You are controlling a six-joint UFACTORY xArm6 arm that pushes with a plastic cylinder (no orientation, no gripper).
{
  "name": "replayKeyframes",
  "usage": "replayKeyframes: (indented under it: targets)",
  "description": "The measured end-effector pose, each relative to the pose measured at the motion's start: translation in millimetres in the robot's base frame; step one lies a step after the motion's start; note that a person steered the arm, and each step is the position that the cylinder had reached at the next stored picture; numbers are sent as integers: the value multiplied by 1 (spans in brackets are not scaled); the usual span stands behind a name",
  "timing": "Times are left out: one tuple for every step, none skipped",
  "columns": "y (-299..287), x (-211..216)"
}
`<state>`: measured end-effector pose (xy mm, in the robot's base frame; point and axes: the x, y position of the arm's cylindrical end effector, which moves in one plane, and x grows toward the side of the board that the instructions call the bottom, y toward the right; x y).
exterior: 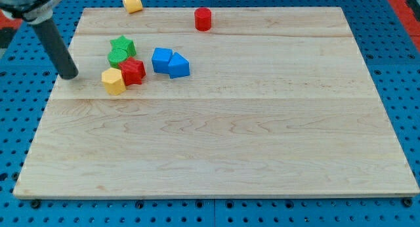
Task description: Push the group of blocks right and down a bit
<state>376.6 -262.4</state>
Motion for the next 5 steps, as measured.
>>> replayKeyframes:
  targets:
    - [26, -15]
    - [95, -11]
    - [92, -11]
    - [33, -11]
    - [23, -63]
